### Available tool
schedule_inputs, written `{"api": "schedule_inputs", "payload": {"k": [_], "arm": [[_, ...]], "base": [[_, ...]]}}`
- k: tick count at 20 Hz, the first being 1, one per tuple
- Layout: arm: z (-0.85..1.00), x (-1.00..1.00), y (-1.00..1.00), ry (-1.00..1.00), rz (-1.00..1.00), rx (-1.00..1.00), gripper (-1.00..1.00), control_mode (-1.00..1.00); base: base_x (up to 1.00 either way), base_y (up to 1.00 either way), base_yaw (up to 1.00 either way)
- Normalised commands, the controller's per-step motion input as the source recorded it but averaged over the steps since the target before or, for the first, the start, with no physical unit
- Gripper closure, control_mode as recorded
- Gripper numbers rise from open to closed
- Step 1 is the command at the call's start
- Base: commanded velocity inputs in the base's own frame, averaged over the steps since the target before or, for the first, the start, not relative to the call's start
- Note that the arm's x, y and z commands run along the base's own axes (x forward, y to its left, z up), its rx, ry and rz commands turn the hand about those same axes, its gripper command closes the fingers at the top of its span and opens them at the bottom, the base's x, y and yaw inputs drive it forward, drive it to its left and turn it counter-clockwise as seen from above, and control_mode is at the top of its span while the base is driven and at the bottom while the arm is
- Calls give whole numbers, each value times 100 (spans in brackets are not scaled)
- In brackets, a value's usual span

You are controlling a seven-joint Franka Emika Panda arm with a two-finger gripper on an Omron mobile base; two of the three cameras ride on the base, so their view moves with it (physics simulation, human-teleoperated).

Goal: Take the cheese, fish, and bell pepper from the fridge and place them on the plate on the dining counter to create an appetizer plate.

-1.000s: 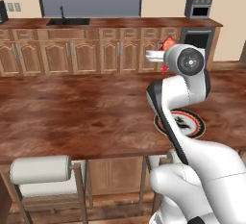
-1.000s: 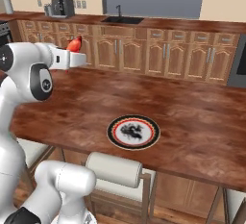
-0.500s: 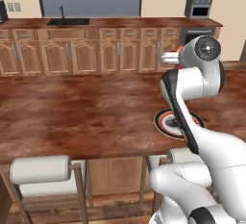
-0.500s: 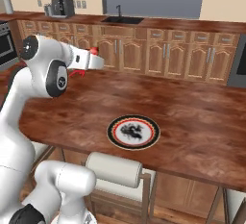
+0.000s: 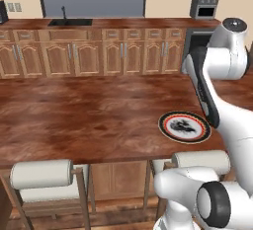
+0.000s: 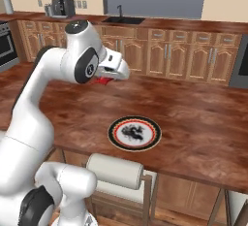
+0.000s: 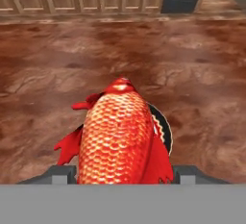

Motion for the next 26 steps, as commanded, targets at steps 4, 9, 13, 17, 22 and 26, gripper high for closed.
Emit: {"api": "schedule_inputs", "payload": {"k": [4, 9, 13, 17, 22, 26], "arm": [[-62, 14, -57, 16, 0, 15, 100, -100], [-44, 27, -57, 23, 0, 10, 100, -100], [-32, 33, -39, 22, 0, 7, 100, -100], [-29, 34, -17, 24, 0, 3, 100, -100], [-39, 43, -6, 24, 0, 3, 100, -100], [-60, 26, -7, 13, 0, 3, 100, -100]], "base": [[0, 0, 0], [0, 0, 0], [0, 0, 0], [0, 0, 0], [0, 0, 0], [0, 0, 0]]}}
